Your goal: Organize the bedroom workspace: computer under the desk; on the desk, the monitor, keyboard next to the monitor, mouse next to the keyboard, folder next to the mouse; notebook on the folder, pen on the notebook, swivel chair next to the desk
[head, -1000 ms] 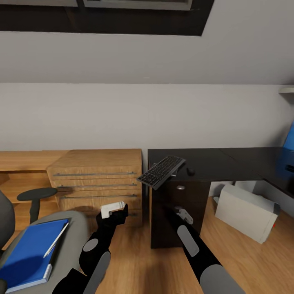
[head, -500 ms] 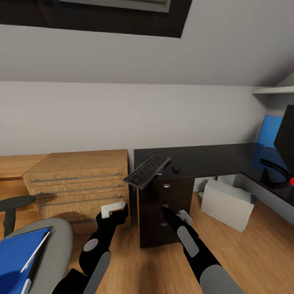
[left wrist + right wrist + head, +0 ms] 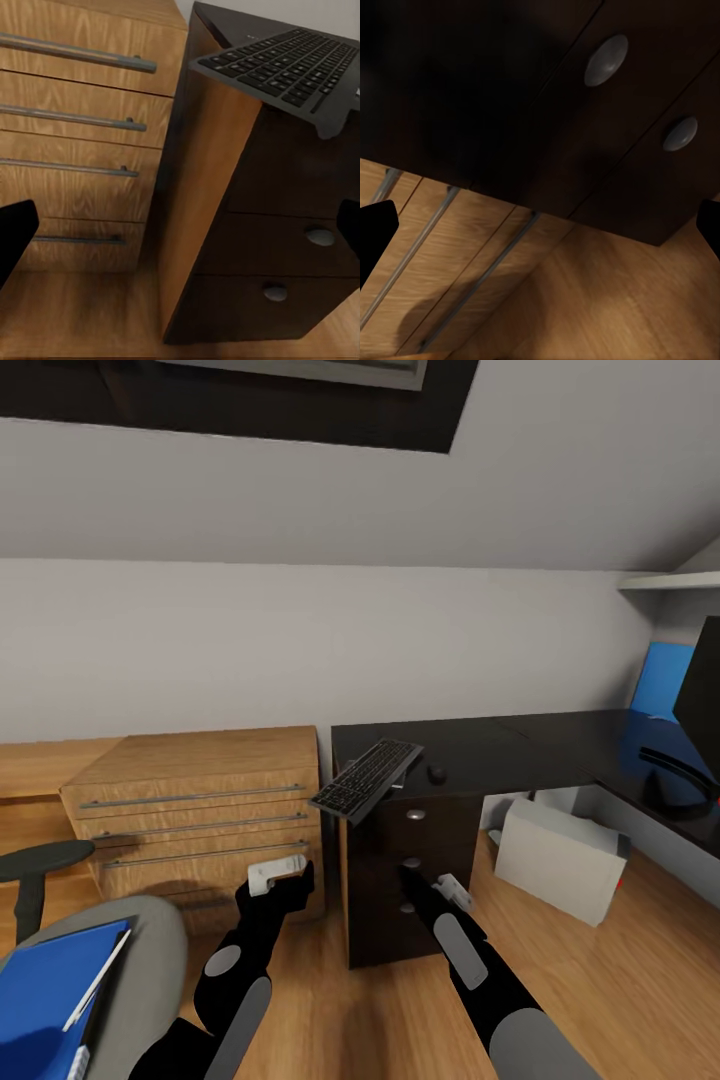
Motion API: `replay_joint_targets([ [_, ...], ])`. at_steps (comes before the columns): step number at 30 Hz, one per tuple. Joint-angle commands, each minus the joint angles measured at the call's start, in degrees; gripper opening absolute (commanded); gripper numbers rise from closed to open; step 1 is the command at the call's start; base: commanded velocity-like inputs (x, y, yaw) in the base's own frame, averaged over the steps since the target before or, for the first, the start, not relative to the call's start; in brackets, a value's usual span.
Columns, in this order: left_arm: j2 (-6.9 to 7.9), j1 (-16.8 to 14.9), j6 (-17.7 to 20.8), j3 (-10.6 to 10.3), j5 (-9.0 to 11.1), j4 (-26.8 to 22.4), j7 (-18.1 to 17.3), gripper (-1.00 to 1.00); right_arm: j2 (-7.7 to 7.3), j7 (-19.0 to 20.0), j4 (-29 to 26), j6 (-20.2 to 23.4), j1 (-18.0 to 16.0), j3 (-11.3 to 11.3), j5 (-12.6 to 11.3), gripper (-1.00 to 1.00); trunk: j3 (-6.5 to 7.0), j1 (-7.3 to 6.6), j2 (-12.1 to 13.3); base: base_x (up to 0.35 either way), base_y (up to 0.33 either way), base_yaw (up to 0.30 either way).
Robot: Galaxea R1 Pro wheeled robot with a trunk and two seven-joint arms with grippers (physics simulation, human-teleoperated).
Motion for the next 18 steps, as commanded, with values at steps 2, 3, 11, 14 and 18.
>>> replay_joint_targets([
  [2,0.02,-0.05,0.16,-0.08,0.47,0.04,0.44,1.0,-0.03,-0.43,-0.14,0.12,-0.02,0.16,-0.35,1.0,-0.06,-0.01,-0.03,0.0,0.002,0.0],
  [3,0.02,-0.05,0.16,-0.08,0.47,0.09,0.43,1.0,-0.03,-0.43,-0.14,0.11,-0.02,0.16,-0.34,1.0,-0.06,-0.01,-0.03,0.0,0.001,0.0],
  [11,-0.15,-0.05,0.18,0.31,0.59,4.29,0.19,1.0,-0.11,-0.47,-0.37,0.07,-0.02,0.15,-0.21,1.0,-0.06,-0.01,-0.03,0.0,0.0,0.0],
  [14,-2.31,-0.04,0.24,0.38,1.29,11.79,0.17,1.0,-0.85,-0.55,-0.84,0.08,-0.02,0.13,-0.14,1.0,-0.06,-0.01,-0.03,0.0,0.0,0.0],
  [18,-4.53,-2.92,0.31,0.43,3.82,16.7,0.23,1.0,-1.84,-0.63,-2.02,0.38,-0.02,0.09,-0.3,1.0,-0.06,-0.01,-0.03,0.0,0.0,0.0],
])
